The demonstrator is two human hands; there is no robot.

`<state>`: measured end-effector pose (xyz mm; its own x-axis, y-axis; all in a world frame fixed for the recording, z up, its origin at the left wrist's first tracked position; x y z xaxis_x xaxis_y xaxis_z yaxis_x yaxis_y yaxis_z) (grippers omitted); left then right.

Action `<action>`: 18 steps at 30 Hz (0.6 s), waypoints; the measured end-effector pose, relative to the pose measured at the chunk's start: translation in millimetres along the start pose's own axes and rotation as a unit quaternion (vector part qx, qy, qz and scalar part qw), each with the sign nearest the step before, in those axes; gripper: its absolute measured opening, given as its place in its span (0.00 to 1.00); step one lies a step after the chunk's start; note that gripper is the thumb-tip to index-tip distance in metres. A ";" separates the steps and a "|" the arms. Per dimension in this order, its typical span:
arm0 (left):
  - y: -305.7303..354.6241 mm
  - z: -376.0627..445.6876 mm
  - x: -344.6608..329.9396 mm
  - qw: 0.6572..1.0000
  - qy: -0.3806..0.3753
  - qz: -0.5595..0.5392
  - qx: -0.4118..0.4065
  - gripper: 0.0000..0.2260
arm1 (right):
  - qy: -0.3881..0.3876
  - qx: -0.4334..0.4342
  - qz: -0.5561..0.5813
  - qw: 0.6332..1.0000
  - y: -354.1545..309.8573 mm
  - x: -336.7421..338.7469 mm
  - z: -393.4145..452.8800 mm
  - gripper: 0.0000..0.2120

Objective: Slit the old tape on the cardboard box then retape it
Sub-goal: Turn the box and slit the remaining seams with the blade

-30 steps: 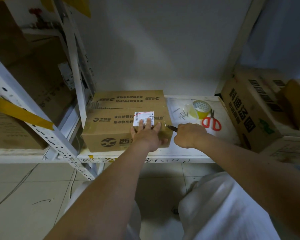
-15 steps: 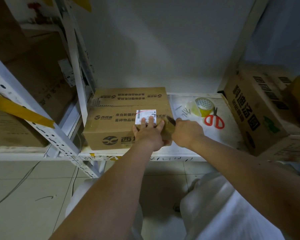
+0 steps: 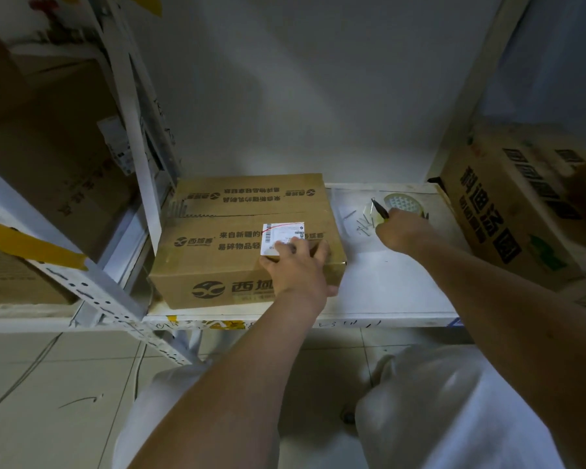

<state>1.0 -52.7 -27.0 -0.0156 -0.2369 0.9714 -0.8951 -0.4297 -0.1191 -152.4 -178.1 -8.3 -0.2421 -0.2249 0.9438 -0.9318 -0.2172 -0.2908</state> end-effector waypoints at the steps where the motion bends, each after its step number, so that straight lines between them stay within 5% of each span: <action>1: 2.7 3.0 0.2 1.000 0.007 0.007 0.003 0.39 | -0.007 -0.004 -0.009 1.000 5.0 -1.5 5.6 0.19; 9: 7.2 7.0 4.7 0.999 0.031 0.009 0.006 0.37 | -0.058 -0.026 -0.047 0.997 19.0 -20.1 22.1 0.19; 15: 6.5 5.4 2.7 0.999 0.040 0.007 0.005 0.37 | -0.016 -0.059 -0.049 0.997 24.8 -16.1 19.0 0.28; 18: 6.6 2.0 -0.1 0.999 0.042 0.000 0.004 0.37 | 0.025 -0.002 0.023 0.999 8.9 -13.3 24.5 0.24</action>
<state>-4.0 -57.3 -28.4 -0.0539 -0.1637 0.9850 -0.8916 -0.4362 -0.1213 -150.8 -200.4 -27.2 -0.2977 -0.1859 0.9364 -0.9205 -0.2043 -0.3332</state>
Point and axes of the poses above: each hand's wrist, its own z-axis towards the middle knuckle, its own x-axis out of the back of the hand, y = z × x, the point moved 7 cm from there along z, towards the middle knuckle, and after that the axes turned 11 degrees about x, right-handed, at the moved point
